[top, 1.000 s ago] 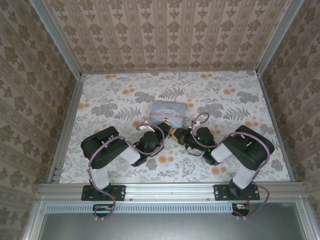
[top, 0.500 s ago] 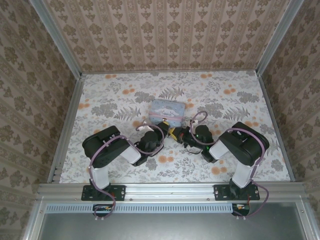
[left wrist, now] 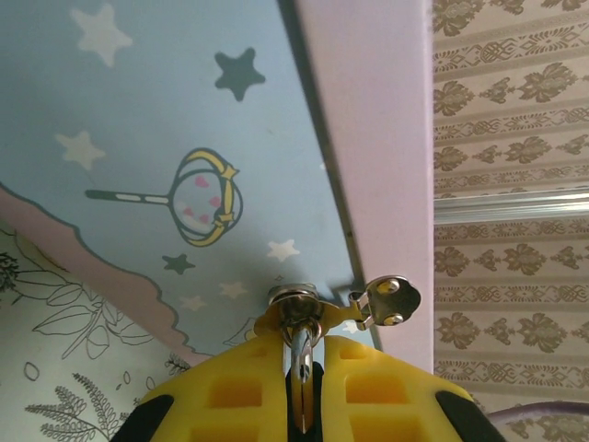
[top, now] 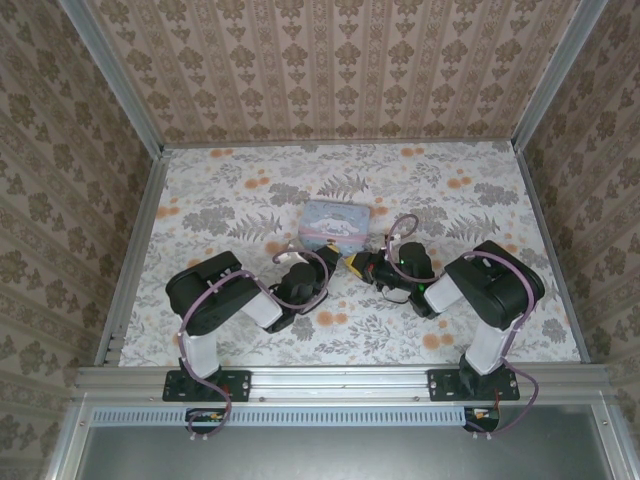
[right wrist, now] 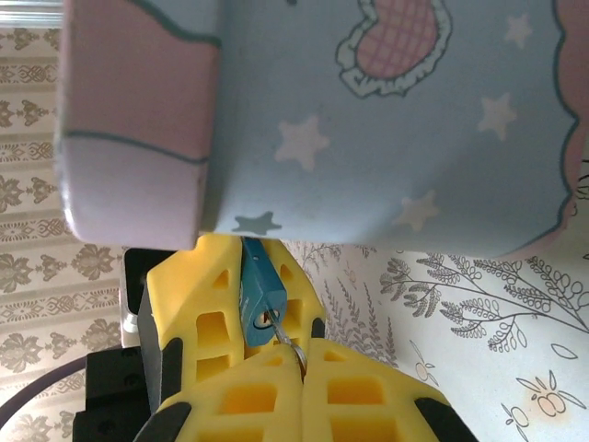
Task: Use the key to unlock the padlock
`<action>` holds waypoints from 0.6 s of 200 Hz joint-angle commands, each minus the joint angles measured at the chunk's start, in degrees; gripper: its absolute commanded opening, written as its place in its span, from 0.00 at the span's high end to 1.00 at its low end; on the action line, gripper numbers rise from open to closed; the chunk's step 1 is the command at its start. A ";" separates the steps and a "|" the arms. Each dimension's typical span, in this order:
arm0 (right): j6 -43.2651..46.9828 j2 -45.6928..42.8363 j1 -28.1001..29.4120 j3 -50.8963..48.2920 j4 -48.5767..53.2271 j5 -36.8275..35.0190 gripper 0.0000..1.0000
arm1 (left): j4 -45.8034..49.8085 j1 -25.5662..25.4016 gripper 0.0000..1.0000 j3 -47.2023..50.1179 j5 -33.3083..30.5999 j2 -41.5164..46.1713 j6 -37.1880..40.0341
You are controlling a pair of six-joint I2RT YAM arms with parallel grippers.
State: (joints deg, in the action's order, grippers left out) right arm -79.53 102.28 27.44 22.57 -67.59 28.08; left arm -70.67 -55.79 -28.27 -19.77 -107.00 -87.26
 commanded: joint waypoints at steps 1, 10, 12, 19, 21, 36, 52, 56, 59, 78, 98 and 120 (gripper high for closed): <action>-1.69 0.93 0.24 3.27 -5.46 -7.01 1.00 | -3.68 -3.21 1.00 -1.04 10.37 -0.30 -0.63; -2.27 0.64 1.31 3.15 -5.69 -7.64 1.00 | -3.68 -3.20 1.00 -1.21 10.17 -0.54 -0.79; -2.36 0.55 1.54 3.11 -5.77 -7.85 1.00 | -3.68 -3.19 1.00 -1.25 10.12 -0.61 -0.80; -2.72 0.15 2.41 2.88 -5.82 -8.70 1.00 | -3.68 -3.18 1.00 -1.42 9.86 -0.81 -0.84; -2.80 0.10 2.61 2.80 -5.89 -8.91 1.00 | -3.68 -3.18 1.00 -1.52 9.84 -0.81 -0.88; -3.50 -0.15 4.13 2.36 -6.47 -10.54 1.00 | -3.68 -3.28 1.00 -1.95 9.67 -1.01 -0.89; -4.35 -0.13 5.30 1.96 -7.15 -11.94 1.00 | -3.68 -3.36 1.00 -2.27 9.30 -1.12 -0.89; -4.48 -0.09 5.49 1.87 -7.14 -12.26 1.00 | -3.68 -3.43 1.00 -2.27 9.17 -1.11 -0.96; -4.66 -0.07 5.63 1.79 -7.18 -12.52 1.00 | -3.62 -3.41 1.00 -2.36 9.14 -1.11 -1.05; -5.59 0.62 6.35 1.43 -8.10 -14.02 1.00 | -3.73 -3.60 1.00 -2.63 8.81 -1.20 -1.04; -5.99 1.20 6.36 0.86 -8.24 -15.59 1.00 | -3.68 -3.63 1.00 -2.84 8.79 -1.28 -0.94; -6.61 2.14 5.03 0.56 -9.09 -17.02 1.00 | -3.51 -3.63 1.00 -2.67 9.27 -1.36 -0.08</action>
State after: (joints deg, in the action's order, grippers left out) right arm -84.75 103.04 33.26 21.93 -70.74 16.25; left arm -70.67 -56.07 -28.69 -19.75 -107.77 -87.88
